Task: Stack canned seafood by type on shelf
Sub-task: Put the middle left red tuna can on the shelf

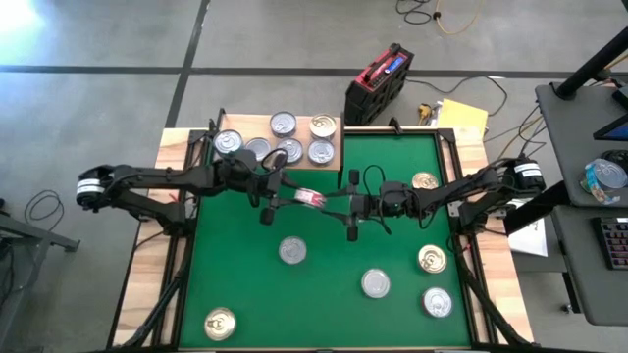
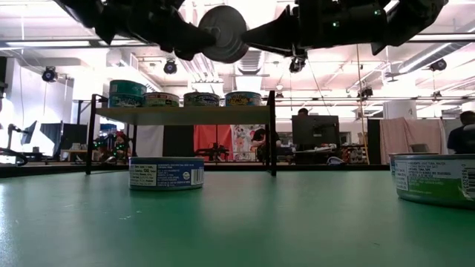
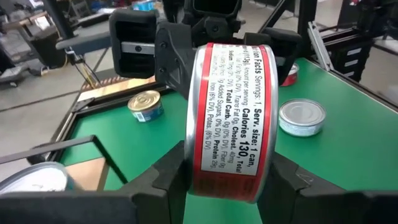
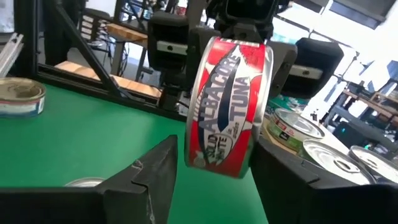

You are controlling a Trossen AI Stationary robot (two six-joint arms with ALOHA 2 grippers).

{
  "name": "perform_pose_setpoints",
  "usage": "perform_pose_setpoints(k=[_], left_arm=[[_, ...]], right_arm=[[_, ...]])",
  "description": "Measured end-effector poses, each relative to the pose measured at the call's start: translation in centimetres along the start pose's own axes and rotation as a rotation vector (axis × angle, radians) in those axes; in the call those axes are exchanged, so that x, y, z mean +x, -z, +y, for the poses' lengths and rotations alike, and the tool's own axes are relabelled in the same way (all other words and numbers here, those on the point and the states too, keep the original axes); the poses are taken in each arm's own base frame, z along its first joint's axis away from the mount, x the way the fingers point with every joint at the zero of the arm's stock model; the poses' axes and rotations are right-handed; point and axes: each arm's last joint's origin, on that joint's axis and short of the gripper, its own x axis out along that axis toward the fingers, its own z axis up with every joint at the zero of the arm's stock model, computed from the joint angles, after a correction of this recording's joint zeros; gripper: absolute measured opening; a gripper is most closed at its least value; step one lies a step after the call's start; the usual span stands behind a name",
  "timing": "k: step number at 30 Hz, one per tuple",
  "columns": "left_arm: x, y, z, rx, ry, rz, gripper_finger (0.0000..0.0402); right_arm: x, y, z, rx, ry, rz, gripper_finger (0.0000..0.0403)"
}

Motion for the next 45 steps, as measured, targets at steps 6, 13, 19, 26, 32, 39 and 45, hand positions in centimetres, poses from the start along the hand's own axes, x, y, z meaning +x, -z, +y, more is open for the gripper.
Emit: perform_pose_setpoints(k=[6, 13, 19, 26, 32, 39, 45], left_arm=[[-1.0, -1.8, 1.3, -0.037, -0.011, 0.110, 0.0122], [-3.5, -4.5, 4.2, -0.026, -0.071, 0.237, 0.0122], [-6.7, -5.3, 6.9, -0.112, -0.155, 0.351, 0.0122], [-11.3, -5.9, 10.6, -0.274, -0.348, 0.400, 0.0122], [-15.2, -5.3, 13.8, -0.368, -0.498, 0.469, 0.0122], [-16.6, -3.9, 16.5, -0.468, -0.417, 0.565, 0.0122], [-16.7, -3.2, 19.9, -0.552, -0.401, 0.653, 0.0122]], right_arm=[[0.0, 0.2, -0.5, 0.084, 0.062, 0.022, 0.0204], [0.0, 0.9, -1.1, 0.167, 0.115, 0.085, 0.0215], [0.0, 1.5, -1.5, 0.184, 0.128, 0.129, 0.0213], [-0.1, 1.6, -1.5, 0.175, 0.127, 0.138, 0.0211], [-0.1, 1.6, -1.5, 0.162, 0.126, 0.139, 0.0210], [-0.1, 1.7, -1.5, 0.154, 0.125, 0.148, 0.0215], [-0.1, 2.0, -1.7, 0.153, 0.128, 0.176, 0.0214]])
